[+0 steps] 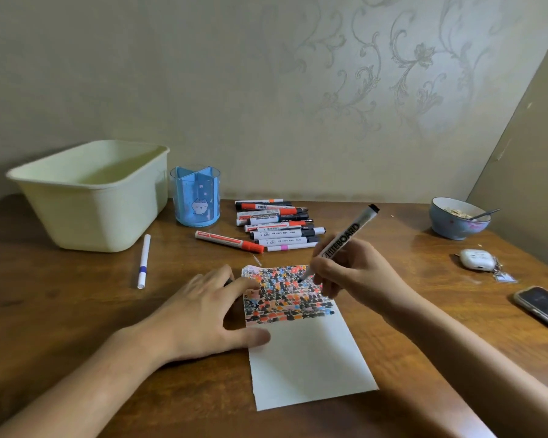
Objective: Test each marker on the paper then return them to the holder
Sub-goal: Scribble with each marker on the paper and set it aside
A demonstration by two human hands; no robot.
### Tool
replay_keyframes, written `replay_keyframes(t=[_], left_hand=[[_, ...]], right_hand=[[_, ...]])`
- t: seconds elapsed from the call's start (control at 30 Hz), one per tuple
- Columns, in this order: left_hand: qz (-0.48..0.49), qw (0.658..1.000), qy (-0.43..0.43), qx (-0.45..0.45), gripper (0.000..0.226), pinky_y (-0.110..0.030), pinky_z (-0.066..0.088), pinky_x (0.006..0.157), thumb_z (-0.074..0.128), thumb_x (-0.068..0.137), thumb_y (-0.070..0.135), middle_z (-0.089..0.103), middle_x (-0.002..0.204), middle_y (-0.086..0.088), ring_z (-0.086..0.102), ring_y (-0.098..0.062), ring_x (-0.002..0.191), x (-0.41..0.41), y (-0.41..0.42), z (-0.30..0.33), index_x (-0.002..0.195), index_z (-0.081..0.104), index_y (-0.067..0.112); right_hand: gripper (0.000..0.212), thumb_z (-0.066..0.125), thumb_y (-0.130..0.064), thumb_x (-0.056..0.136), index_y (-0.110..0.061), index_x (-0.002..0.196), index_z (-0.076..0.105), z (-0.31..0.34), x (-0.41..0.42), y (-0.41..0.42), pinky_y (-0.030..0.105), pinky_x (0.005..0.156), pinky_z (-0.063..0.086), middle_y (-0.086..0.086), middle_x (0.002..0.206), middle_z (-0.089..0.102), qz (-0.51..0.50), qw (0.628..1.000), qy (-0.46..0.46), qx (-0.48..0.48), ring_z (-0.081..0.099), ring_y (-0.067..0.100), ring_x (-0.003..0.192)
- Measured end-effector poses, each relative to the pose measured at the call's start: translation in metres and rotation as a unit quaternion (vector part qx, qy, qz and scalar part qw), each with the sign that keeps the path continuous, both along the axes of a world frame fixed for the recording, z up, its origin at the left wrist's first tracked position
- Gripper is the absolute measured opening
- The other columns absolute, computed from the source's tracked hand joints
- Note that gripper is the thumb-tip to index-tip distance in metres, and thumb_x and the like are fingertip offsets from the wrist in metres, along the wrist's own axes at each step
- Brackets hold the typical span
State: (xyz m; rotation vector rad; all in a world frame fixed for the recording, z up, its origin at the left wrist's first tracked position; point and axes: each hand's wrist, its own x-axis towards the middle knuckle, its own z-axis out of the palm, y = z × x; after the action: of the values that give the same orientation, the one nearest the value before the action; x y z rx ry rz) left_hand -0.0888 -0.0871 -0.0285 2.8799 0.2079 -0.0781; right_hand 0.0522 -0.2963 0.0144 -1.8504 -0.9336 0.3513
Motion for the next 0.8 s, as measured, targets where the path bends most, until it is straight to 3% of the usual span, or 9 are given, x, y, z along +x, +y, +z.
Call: replay_keyframes(t=[0.1, 0.2, 0.27, 0.33, 0.4, 0.5, 0.57, 0.7, 0.8], left_hand=[[0.014, 0.999, -0.029, -0.029, 0.089, -0.028, 0.043, 0.1, 0.042, 0.069, 0.093, 0.031, 0.129, 0.016, 0.039, -0.006, 0.124, 0.0, -0.001, 0.001, 0.144, 0.019, 0.051], [0.028, 0.992, -0.096, -0.081, 0.058, -0.026, 0.046, 0.092, 0.051, 0.087, 0.069, 0.033, 0.12, 0.016, 0.044, -0.003, 0.119, -0.001, 0.0, 0.001, 0.133, 0.027, 0.044], [0.043, 0.983, -0.136, -0.12, 0.036, -0.024, 0.047, 0.087, 0.047, 0.096, 0.052, 0.033, 0.118, 0.016, 0.045, -0.002, 0.116, -0.002, 0.002, 0.001, 0.127, 0.031, 0.043], [0.059, 0.974, -0.161, -0.146, 0.023, -0.013, 0.044, 0.078, 0.04, 0.102, 0.041, 0.034, 0.121, 0.019, 0.044, 0.002, 0.114, -0.001, 0.004, 0.0, 0.124, 0.033, 0.043], [0.07, 0.968, -0.185, -0.156, 0.019, -0.005, 0.039, 0.075, 0.035, 0.105, 0.036, 0.037, 0.122, 0.021, 0.043, 0.006, 0.112, 0.001, 0.006, 0.0, 0.123, 0.037, 0.042], [0.07, 0.967, -0.202, -0.142, 0.02, -0.006, 0.042, 0.078, 0.036, 0.105, 0.038, 0.048, 0.118, 0.023, 0.048, 0.005, 0.109, 0.002, 0.006, 0.001, 0.123, 0.046, 0.036], [0.063, 0.969, -0.204, -0.121, 0.023, -0.008, 0.047, 0.075, 0.041, 0.103, 0.038, 0.053, 0.114, 0.025, 0.053, 0.007, 0.1, 0.002, 0.005, 0.0, 0.124, 0.05, 0.035], [0.045, 0.972, -0.204, -0.11, 0.026, 0.0, 0.044, 0.069, 0.05, 0.099, 0.033, 0.05, 0.101, 0.029, 0.046, 0.029, 0.09, 0.002, 0.001, -0.002, 0.124, 0.055, 0.032], [0.051, 0.969, -0.213, -0.111, 0.03, 0.0, 0.044, 0.069, 0.052, 0.098, 0.032, 0.049, 0.099, 0.031, 0.049, 0.024, 0.086, 0.003, 0.001, -0.002, 0.127, 0.055, 0.033]], right_hand=[[0.007, 0.067, -0.016, 0.093, -0.009, 0.094, 0.067, 0.006, -0.001, 0.017, 0.024, 0.059, 0.056, 0.009, 0.074, 0.072, 0.02, 1.0, -0.006, 0.0, 0.067, 0.019, 0.063], [0.008, 0.069, -0.016, 0.093, -0.009, 0.098, 0.068, 0.005, 0.004, 0.033, 0.025, 0.062, 0.057, 0.007, 0.075, 0.071, 0.021, 0.999, 0.037, 0.015, 0.068, 0.018, 0.064], [0.011, 0.069, -0.017, 0.093, -0.009, 0.101, 0.068, 0.0, 0.008, 0.042, 0.029, 0.066, 0.059, 0.006, 0.076, 0.071, 0.017, 0.996, 0.083, 0.036, 0.068, 0.018, 0.067], [0.015, 0.065, -0.02, 0.095, -0.007, 0.103, 0.068, -0.007, 0.01, 0.048, 0.031, 0.068, 0.059, 0.007, 0.077, 0.069, 0.018, 0.991, 0.117, 0.055, 0.067, 0.019, 0.069], [0.024, 0.058, -0.026, 0.1, -0.004, 0.106, 0.067, -0.012, 0.011, 0.051, 0.032, 0.069, 0.057, 0.012, 0.079, 0.068, 0.019, 0.986, 0.15, 0.07, 0.067, 0.022, 0.069], [0.022, 0.05, -0.023, 0.103, -0.005, 0.099, 0.064, -0.017, 0.009, 0.045, 0.034, 0.069, 0.058, 0.013, 0.08, 0.069, 0.03, 0.978, 0.181, 0.1, 0.067, 0.025, 0.07], [0.017, 0.052, -0.021, 0.102, -0.011, 0.09, 0.059, -0.02, 0.004, 0.042, 0.035, 0.069, 0.057, 0.012, 0.08, 0.071, 0.032, 0.975, 0.186, 0.117, 0.067, 0.026, 0.07], [0.017, 0.059, -0.021, 0.098, -0.014, 0.083, 0.065, -0.022, -0.002, 0.043, 0.037, 0.072, 0.058, 0.01, 0.077, 0.07, 0.044, 0.974, 0.164, 0.149, 0.068, 0.024, 0.07], [0.015, 0.06, -0.021, 0.097, -0.012, 0.086, 0.065, -0.022, -0.002, 0.043, 0.036, 0.071, 0.057, 0.01, 0.076, 0.07, 0.04, 0.974, 0.158, 0.158, 0.068, 0.023, 0.068]])
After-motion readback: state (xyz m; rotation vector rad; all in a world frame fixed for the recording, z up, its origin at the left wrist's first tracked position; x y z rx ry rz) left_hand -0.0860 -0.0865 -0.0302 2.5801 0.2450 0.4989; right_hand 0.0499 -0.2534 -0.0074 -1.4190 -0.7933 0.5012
